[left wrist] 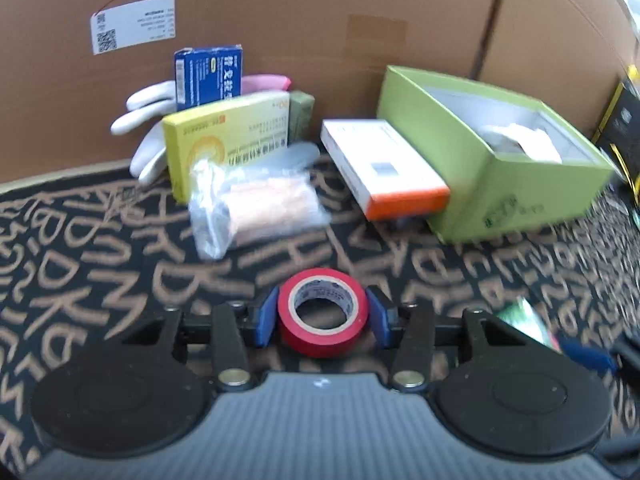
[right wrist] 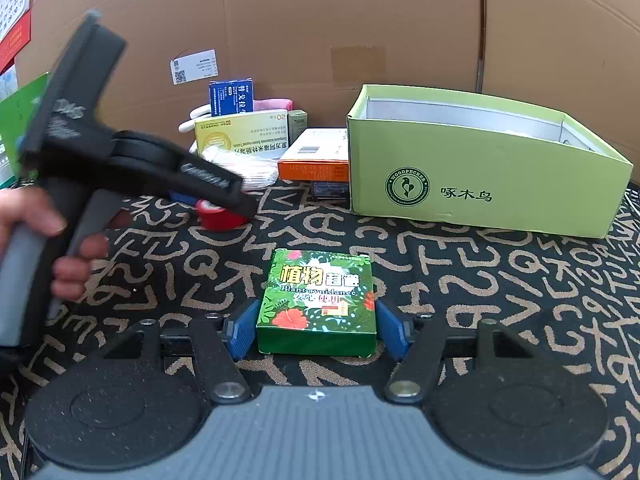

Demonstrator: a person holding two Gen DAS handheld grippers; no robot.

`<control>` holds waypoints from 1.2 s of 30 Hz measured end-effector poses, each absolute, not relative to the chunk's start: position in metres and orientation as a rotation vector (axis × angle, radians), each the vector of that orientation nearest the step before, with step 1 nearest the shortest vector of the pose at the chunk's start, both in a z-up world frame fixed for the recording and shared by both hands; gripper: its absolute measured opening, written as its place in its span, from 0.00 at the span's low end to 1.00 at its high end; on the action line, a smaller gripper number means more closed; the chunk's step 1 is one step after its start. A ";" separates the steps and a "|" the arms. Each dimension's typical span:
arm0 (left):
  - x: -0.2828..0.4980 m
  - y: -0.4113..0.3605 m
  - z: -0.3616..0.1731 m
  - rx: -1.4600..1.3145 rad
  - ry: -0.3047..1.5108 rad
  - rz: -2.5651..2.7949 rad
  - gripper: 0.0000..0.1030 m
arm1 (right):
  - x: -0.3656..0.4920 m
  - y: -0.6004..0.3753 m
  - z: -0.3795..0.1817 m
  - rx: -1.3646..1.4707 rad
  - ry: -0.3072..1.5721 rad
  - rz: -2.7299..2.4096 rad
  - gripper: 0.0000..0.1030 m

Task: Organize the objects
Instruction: 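Grasp the green plant box with the right tool while the left tool grasps the red tape roll, then carry the green box and red tape into the shoebox and release both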

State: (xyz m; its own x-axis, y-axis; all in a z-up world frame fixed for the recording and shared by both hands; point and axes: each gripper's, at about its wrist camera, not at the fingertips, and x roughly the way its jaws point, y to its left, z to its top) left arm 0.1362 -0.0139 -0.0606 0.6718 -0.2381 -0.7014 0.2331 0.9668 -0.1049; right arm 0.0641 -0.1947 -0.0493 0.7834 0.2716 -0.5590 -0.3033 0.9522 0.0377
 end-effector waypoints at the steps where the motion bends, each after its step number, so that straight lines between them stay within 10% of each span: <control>1: 0.128 -0.012 -0.059 0.012 0.794 -0.274 0.45 | 0.065 -0.195 -0.050 -0.051 0.599 0.313 0.65; 11: 0.112 -0.016 -0.049 0.065 0.772 -0.268 0.55 | 0.073 -0.193 -0.048 -0.067 0.603 0.304 0.71; 36: 0.134 -0.107 0.061 0.063 0.538 -0.457 0.44 | 0.084 -0.279 0.039 -0.023 0.336 0.191 0.64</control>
State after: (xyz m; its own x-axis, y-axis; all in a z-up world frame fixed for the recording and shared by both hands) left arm 0.1337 -0.1067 0.0606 0.7611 -0.4039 -0.5075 0.4363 0.8978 -0.0601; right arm 0.0840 -0.2785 0.0389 0.9263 0.1828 -0.3295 -0.1905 0.9817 0.0093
